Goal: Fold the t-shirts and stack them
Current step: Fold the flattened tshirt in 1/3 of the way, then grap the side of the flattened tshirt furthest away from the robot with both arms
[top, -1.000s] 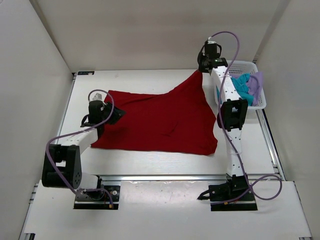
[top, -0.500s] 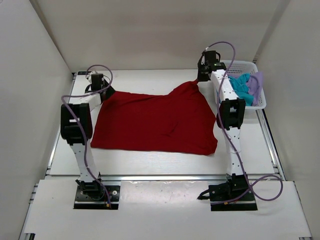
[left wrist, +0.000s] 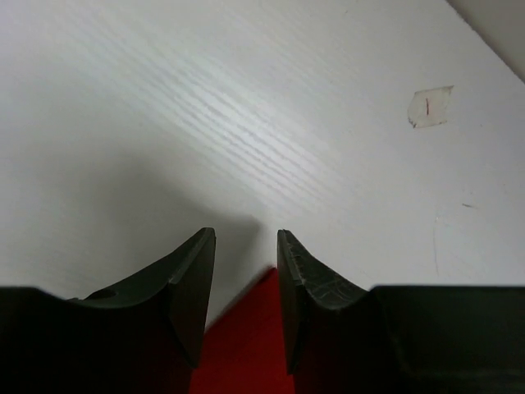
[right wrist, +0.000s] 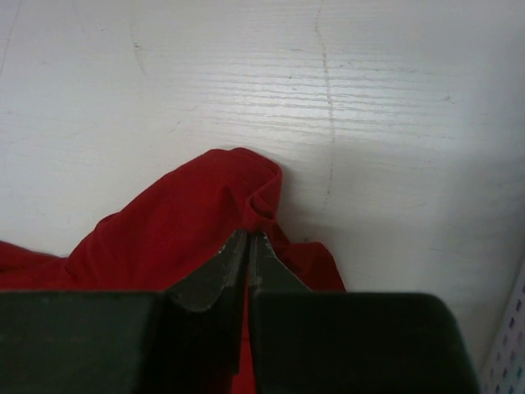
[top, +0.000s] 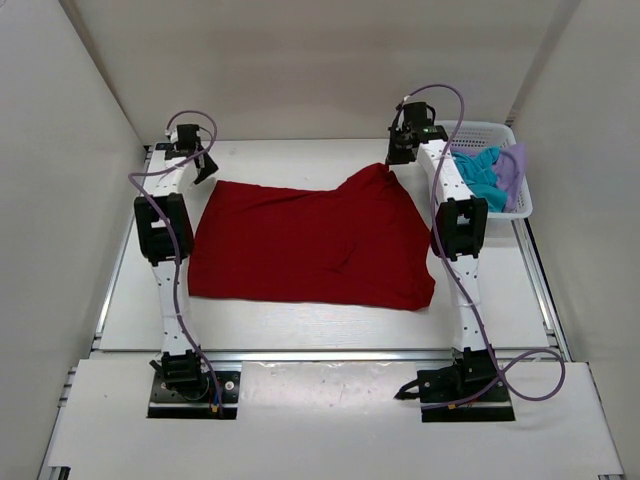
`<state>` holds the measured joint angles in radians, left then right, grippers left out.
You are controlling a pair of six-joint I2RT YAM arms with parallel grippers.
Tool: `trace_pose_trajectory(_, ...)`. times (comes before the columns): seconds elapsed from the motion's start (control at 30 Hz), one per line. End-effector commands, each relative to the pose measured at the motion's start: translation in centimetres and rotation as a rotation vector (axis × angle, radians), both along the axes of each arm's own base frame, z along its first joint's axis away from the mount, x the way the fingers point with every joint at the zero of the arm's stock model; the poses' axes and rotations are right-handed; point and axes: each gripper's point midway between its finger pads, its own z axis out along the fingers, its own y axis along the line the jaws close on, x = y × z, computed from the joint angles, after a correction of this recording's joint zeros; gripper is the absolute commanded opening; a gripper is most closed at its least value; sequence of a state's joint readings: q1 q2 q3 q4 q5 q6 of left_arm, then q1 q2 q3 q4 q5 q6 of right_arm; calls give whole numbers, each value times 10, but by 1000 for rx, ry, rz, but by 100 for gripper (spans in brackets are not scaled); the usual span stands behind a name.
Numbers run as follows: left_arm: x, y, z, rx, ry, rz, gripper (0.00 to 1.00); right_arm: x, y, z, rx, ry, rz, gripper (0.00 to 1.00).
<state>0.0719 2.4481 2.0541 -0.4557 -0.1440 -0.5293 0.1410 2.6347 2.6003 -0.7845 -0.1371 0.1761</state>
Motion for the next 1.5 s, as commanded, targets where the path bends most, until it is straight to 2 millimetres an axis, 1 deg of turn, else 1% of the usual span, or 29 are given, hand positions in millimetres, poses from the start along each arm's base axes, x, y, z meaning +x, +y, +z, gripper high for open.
trace_pose_trajectory(0.0, -3, -4, 11, 63, 62, -43, 47, 9, 7, 17, 24, -56, 14, 0)
trace_pose_trajectory(0.03, -3, -6, 10, 66, 55, -52, 47, 9, 9, 13, 27, -51, 17, 0)
trace_pose_trajectory(0.07, -1, -7, 19, 68, 36, -54, 47, 9, 10, 18, 26, -58, 14, 0)
trace_pose_trajectory(0.1, -1, -8, 15, 63, 43, -65, 49, 9, 10, 16, 26, -56, 20, 0)
trace_pose_trajectory(0.17, 0, -11, 20, 58, 39, -84, 51, 9, 9, 18, 32, -58, 19, 0)
trace_pose_trajectory(0.2, -2, -18, 13, 42, 52, -104, 51, 8, 10, 17, 34, -51, 21, 0)
trace_pose_trajectory(0.23, -1, -24, 14, 28, 53, -126, 52, 9, 8, 17, 36, -54, 18, 0)
trace_pose_trajectory(0.4, 4, -31, 13, 22, 62, -146, 51, 4, 14, 11, 32, -30, 30, 0)
trace_pose_trajectory(0.47, 5, -30, 12, 12, 59, -147, 50, 3, 14, 17, 22, -39, 34, 0)
trace_pose_trajectory(0.57, 5, -34, 11, -5, 64, -163, 49, 0, 17, 34, 30, -56, 44, 0)
trace_pose_trajectory(0.67, -1, -40, -3, -18, 103, -170, 44, 0, 21, 49, 38, -84, 50, 0)
trace_pose_trajectory(0.7, 3, -39, 2, -19, 93, -164, 40, 1, 20, 51, 42, -89, 48, 0)
trace_pose_trajectory(0.77, 2, -38, 0, -20, 94, -158, 37, -1, 20, 58, 38, -95, 52, 0)
trace_pose_trajectory(0.87, 0, -38, 2, -15, 101, -155, 31, -2, 17, 56, 36, -87, 46, 0)
trace_pose_trajectory(0.93, -1, -33, 0, -14, 107, -147, 31, -1, 14, 61, 44, -93, 37, 0)
trace_pose_trajectory(0.97, -2, -40, -2, -12, 112, -158, 28, -1, 14, 60, 44, -93, 43, 0)
trace_pose_trajectory(1.0, -1, -37, 0, -11, 108, -151, 20, -2, 14, 57, 44, -83, 43, 0)
trace_pose_trajectory(1.03, -3, -36, -2, -10, 116, -141, 16, -2, 13, 58, 44, -88, 41, 0)
trace_pose_trajectory(1.07, -3, -32, 0, -3, 117, -130, 9, -2, 14, 62, 54, -92, 47, 0)
trace_pose_trajectory(1.1, -1, -34, 2, 0, 111, -130, 1, -2, 14, 59, 52, -88, 49, 0)
trace_pose_trajectory(1.17, 0, -36, 8, 16, 103, -123, 0, -3, 12, 62, 52, -91, 53, 0)
trace_pose_trajectory(1.2, 2, -36, 19, 17, 84, -117, 0, -5, 9, 61, 43, -83, 51, 0)
trace_pose_trajectory(1.23, 2, -36, 19, 16, 87, -114, 0, -7, 7, 59, 44, -72, 52, 0)
trace_pose_trajectory(1.3, 4, -34, 33, -14, 52, -103, 0, -12, 4, 62, 33, -68, 64, 0)
trace_pose_trajectory(1.33, 6, -36, 50, -19, 10, -111, 0, -14, -2, 61, 28, -55, 58, 0)
trace_pose_trajectory(1.37, 2, -35, 60, -42, -9, -101, 0, -21, 0, 56, 38, -31, 78, 0)
trace_pose_trajectory(1.4, 5, -34, 67, -54, -45, -96, 0, -22, 2, 54, 44, -28, 96, 0)
trace_pose_trajectory(1.43, -5, -32, 77, -73, -66, -89, 0, -27, 1, 56, 64, -17, 107, 0)
trace_pose_trajectory(1.47, -5, -32, 83, -86, -91, -90, 0, -29, 0, 56, 74, -11, 114, 0)
